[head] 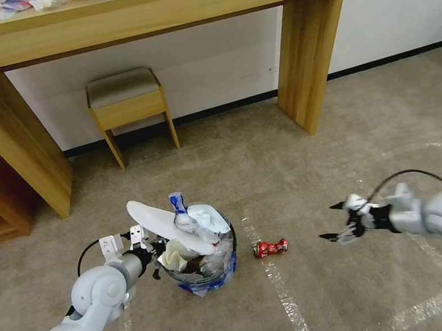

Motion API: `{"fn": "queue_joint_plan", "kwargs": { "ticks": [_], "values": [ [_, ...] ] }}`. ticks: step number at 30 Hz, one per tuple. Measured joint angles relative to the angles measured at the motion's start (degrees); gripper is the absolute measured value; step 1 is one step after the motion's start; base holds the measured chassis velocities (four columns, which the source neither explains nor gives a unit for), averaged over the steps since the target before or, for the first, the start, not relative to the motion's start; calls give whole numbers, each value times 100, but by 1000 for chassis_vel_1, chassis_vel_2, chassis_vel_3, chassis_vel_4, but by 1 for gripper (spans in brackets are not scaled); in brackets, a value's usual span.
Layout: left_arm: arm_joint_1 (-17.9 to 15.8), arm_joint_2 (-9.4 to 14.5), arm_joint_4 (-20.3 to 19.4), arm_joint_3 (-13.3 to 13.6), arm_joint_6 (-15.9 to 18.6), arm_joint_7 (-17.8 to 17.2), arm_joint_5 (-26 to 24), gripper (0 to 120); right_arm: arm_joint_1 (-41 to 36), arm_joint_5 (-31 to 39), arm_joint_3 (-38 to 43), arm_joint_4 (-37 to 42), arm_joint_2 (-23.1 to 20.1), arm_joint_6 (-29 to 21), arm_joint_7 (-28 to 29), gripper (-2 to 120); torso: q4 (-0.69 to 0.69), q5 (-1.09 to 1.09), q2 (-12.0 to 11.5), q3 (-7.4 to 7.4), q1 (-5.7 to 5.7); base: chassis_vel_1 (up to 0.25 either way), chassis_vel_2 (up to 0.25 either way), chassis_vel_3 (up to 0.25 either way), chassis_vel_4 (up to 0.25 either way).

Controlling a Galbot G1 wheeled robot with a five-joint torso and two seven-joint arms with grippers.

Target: Pick up the trash bin and place the garbage on the floor into it.

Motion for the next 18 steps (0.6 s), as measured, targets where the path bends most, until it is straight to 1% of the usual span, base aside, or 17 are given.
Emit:
{"fn": "queue_joint_plan", "kwargs": {
  "ticks": [1,3,4,6,7,8,9,12,15,18],
  "values": [
    [0,0,0,0,0,0,0,1,0,0,0,0,0,0,0,100,0,0,0,0,0,0,0,0,0],
    [83,41,23,-187,10,1,-9,1,908,-58,-1043,-358,336,-73,-28,100,2,-5,0,0,0,0,0,0,0],
    [83,41,23,-187,10,1,-9,1,908,-58,-1043,-358,336,-73,-28,100,2,-5,0,0,0,0,0,0,0],
    [136,79,35,-314,18,38,-29,1,1420,-138,-1712,-591,530,-98,-173,100,0,1,0,0,1,0,0,0,0],
    [146,93,45,-358,20,58,-43,1,1675,-227,-2003,-710,609,-101,-239,100,0,-2,0,-1,0,0,0,0,0],
    [146,93,45,-358,20,58,-43,1,1675,-227,-2003,-710,609,-101,-239,100,0,-2,0,-1,0,0,0,0,0],
    [140,105,69,-406,21,76,-68,1,2046,-377,-2381,-871,732,-100,-381,100,-3,-4,0,0,0,0,0,0,0],
    [116,111,81,-419,23,77,-85,1,2312,-417,-2646,-922,795,-129,-425,100,0,-2,0,0,0,0,0,0,0],
    [92,97,84,-429,23,81,-86,1,2485,-440,-2876,-929,808,-166,-449,100,0,-4,0,0,0,0,0,0,0],
    [77,56,83,-441,23,92,-85,1,2660,-468,-3106,-939,794,-188,-504,100,-1,0,0,0,0,0,0,0,0]
  ]
}}
